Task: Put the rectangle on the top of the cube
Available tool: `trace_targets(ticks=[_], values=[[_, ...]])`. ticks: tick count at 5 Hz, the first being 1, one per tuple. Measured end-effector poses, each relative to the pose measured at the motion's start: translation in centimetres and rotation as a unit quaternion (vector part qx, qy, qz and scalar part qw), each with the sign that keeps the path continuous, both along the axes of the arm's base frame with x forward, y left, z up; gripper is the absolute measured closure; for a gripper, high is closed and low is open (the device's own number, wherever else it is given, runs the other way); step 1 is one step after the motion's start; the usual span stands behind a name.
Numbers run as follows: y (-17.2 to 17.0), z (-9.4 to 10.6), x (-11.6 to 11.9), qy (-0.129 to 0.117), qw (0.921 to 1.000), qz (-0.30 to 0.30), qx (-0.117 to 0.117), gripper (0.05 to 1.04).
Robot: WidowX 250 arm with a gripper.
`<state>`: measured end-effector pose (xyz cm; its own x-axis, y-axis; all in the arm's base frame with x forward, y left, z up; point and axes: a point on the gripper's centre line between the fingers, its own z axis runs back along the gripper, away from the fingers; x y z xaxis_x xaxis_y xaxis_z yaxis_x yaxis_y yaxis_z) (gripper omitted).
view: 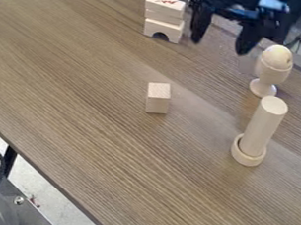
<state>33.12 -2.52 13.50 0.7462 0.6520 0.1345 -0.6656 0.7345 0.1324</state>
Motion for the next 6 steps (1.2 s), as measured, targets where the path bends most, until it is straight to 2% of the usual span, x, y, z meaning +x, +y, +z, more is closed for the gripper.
trace_targets(ticks=[1,2,3,4,6], values=[[1.5,-0.4,2.7,-0.032,0.9967,0.074,-0.006,0.085],[2.9,0.2,5.3,-0.064,0.9895,0.129,0.004,0.085],[4.7,0.3,7.4,-0.082,0.9743,0.209,0.011,0.085],[6.5,0.5,8.4,-0.082,0.9602,0.267,0.011,0.085],[10.1,0.0,7.8,-0.08,0.9166,0.392,-0.011,0.085]])
